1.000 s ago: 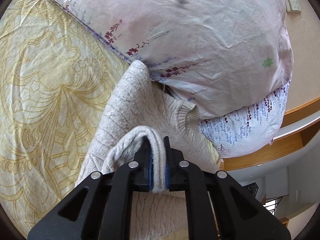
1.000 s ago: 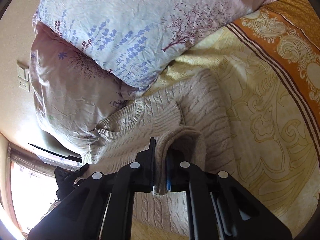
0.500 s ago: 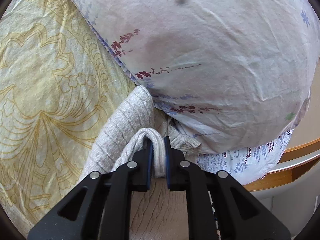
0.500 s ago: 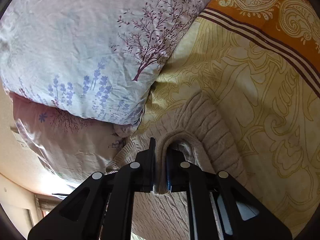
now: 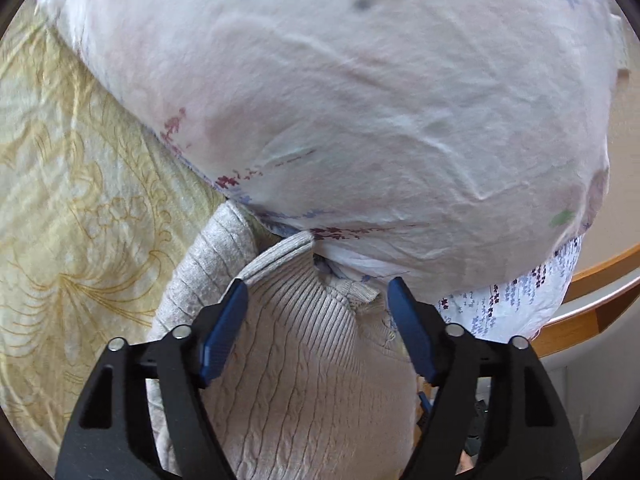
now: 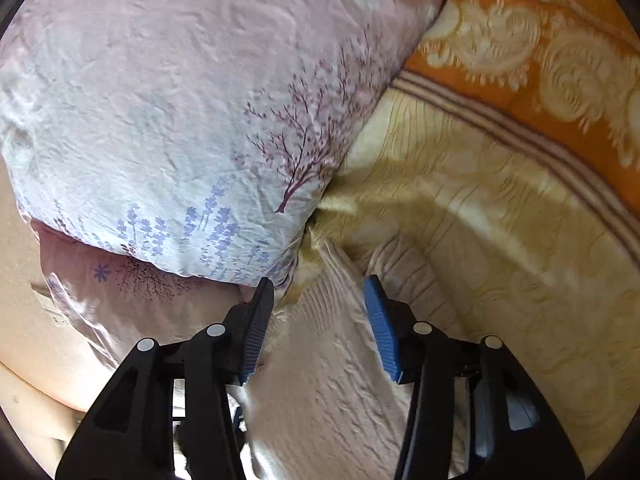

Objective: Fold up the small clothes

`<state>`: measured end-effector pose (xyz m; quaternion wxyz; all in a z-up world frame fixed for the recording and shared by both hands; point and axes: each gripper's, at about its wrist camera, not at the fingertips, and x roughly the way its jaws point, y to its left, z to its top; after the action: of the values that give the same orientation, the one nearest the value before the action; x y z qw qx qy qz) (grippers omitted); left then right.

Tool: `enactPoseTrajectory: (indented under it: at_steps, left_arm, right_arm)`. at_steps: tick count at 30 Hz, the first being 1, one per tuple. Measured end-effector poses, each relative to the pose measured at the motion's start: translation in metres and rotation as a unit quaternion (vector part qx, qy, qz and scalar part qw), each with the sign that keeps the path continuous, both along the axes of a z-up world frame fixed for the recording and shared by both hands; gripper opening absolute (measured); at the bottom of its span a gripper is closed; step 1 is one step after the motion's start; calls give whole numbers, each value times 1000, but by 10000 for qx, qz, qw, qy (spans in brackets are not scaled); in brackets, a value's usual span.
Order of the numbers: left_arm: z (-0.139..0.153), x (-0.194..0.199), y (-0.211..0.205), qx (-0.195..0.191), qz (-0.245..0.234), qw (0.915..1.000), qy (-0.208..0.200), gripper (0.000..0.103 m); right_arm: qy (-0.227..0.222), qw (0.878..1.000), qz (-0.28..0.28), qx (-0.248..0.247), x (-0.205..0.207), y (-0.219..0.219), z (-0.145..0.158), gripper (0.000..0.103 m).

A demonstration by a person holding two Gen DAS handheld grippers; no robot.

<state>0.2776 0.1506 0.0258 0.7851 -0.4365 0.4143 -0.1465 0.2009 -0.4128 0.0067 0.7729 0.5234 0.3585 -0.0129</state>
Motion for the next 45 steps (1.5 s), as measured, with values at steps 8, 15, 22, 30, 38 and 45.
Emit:
enactPoseTrajectory:
  at_steps: [8,15,22,30,38,45]
  left_arm:
    - [16,-47,10,1248,-445,9911,-105,73]
    - [-5,-67,-3,1905,-868,9777,144,66]
    - [-12,-69,-5,2003,-835,9758,261,64]
    - [-17,-72,3,1911,-830,9773,379,65]
    - [-17,-65,3,1862,-874,9779,387,70]
    - [-18,-47,6,1635,-944,9812,391,70]
  right_arm:
    - [413,9838,946,-1469,-44,18,8,47]
    - [677,9649,1432,-2096,-44,48,-2,16]
    - [827,9666,1199,-2110,-59,50,-1,10]
    - [1128,9639,1041,-2176,-65,60,-1,10]
    - [1060,9554,954,-2586,-52,73,13,27]
    - [188,9211,1935,-3374,-18,143,39,45]
